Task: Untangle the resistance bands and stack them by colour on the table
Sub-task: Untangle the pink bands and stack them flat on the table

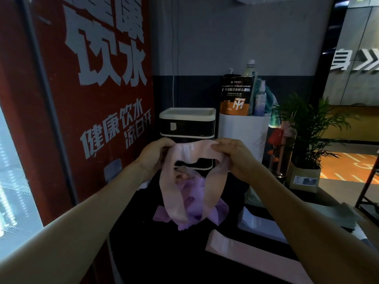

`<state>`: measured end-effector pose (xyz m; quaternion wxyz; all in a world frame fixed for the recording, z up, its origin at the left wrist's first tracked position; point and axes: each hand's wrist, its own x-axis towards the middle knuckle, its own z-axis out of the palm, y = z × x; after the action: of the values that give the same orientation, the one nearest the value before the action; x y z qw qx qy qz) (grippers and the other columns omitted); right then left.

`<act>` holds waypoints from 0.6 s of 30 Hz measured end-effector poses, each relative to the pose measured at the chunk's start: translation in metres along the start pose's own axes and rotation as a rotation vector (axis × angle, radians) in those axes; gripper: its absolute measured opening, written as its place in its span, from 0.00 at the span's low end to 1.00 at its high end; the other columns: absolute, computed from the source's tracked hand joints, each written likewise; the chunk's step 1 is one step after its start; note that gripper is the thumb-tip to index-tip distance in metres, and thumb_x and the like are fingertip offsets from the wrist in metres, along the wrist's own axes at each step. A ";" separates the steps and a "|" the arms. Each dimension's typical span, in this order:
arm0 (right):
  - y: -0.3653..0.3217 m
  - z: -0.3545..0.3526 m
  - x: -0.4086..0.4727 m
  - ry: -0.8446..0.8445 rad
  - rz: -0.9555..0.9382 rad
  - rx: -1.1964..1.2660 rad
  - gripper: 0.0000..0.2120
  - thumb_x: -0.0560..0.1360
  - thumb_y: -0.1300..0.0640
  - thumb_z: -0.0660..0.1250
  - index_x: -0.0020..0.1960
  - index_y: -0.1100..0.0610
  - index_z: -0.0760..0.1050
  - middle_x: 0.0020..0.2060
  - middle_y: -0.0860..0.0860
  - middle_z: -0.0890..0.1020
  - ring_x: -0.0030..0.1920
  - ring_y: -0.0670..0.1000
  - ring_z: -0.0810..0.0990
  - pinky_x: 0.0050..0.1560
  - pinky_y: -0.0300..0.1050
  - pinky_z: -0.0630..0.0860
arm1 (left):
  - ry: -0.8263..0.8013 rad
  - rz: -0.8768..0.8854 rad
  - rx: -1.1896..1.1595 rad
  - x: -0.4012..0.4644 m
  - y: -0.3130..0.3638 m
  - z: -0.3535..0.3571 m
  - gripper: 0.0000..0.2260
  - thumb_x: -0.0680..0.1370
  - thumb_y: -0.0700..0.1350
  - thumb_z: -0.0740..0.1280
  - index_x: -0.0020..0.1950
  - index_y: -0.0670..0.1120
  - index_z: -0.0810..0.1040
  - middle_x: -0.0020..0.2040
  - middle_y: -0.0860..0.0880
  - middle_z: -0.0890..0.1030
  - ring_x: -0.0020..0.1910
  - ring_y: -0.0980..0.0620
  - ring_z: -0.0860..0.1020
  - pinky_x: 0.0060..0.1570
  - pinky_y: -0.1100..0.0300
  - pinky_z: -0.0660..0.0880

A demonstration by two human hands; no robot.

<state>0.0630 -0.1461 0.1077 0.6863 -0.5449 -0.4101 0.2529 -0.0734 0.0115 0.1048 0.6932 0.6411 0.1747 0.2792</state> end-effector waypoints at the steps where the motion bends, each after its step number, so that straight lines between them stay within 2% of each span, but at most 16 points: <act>1: -0.002 0.001 0.000 -0.020 0.002 0.035 0.08 0.75 0.69 0.59 0.42 0.64 0.77 0.30 0.52 0.80 0.31 0.46 0.79 0.33 0.36 0.75 | -0.042 -0.011 0.059 0.000 -0.002 0.000 0.12 0.77 0.43 0.59 0.34 0.46 0.74 0.31 0.51 0.75 0.34 0.53 0.72 0.36 0.61 0.70; 4: -0.008 0.008 0.001 -0.047 0.007 0.102 0.10 0.74 0.70 0.58 0.40 0.62 0.76 0.34 0.55 0.77 0.37 0.50 0.76 0.40 0.41 0.72 | -0.200 -0.074 0.156 -0.002 -0.007 0.003 0.12 0.78 0.47 0.59 0.36 0.45 0.71 0.36 0.49 0.75 0.34 0.53 0.74 0.39 0.59 0.68; 7: -0.013 0.014 0.000 -0.061 0.012 0.115 0.08 0.71 0.67 0.60 0.36 0.61 0.76 0.31 0.54 0.78 0.35 0.50 0.76 0.36 0.40 0.74 | -0.376 -0.099 0.168 -0.005 -0.012 0.011 0.15 0.76 0.56 0.60 0.45 0.44 0.76 0.41 0.48 0.79 0.34 0.52 0.74 0.38 0.58 0.65; 10: -0.014 0.016 -0.001 -0.048 0.030 0.151 0.06 0.63 0.61 0.61 0.31 0.58 0.77 0.31 0.55 0.77 0.33 0.50 0.77 0.37 0.41 0.74 | -0.467 -0.045 0.166 -0.006 -0.014 0.018 0.18 0.74 0.62 0.62 0.49 0.49 0.80 0.46 0.46 0.78 0.38 0.51 0.70 0.37 0.58 0.60; 13: -0.012 0.013 0.000 -0.005 0.027 0.211 0.05 0.61 0.61 0.60 0.31 0.59 0.75 0.28 0.54 0.76 0.31 0.49 0.75 0.35 0.39 0.73 | -0.470 0.022 0.146 -0.005 -0.014 0.020 0.11 0.73 0.56 0.65 0.44 0.50 0.80 0.42 0.47 0.76 0.39 0.49 0.68 0.39 0.56 0.60; 15: -0.010 0.009 0.001 -0.001 0.009 0.199 0.04 0.64 0.61 0.61 0.33 0.60 0.73 0.27 0.52 0.76 0.32 0.48 0.75 0.35 0.40 0.73 | -0.467 0.046 0.133 -0.005 -0.013 0.020 0.06 0.71 0.51 0.69 0.40 0.50 0.79 0.38 0.49 0.76 0.37 0.50 0.69 0.38 0.57 0.58; 16: -0.007 0.007 0.001 0.010 -0.006 0.143 0.05 0.67 0.63 0.61 0.33 0.60 0.74 0.29 0.53 0.77 0.34 0.49 0.75 0.38 0.42 0.73 | -0.454 0.057 0.110 -0.006 -0.012 0.020 0.04 0.72 0.49 0.70 0.39 0.50 0.79 0.37 0.50 0.77 0.36 0.50 0.70 0.38 0.58 0.59; 18: -0.003 0.002 0.001 0.052 -0.045 -0.057 0.11 0.74 0.66 0.60 0.37 0.59 0.77 0.36 0.54 0.79 0.41 0.50 0.76 0.46 0.45 0.75 | -0.386 0.088 0.035 -0.007 -0.008 0.021 0.04 0.74 0.46 0.67 0.39 0.48 0.79 0.36 0.50 0.79 0.35 0.54 0.75 0.37 0.60 0.70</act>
<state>0.0615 -0.1448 0.1111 0.6864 -0.5612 -0.4113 0.2115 -0.0652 -0.0102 0.0984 0.6899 0.7016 0.0152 0.1778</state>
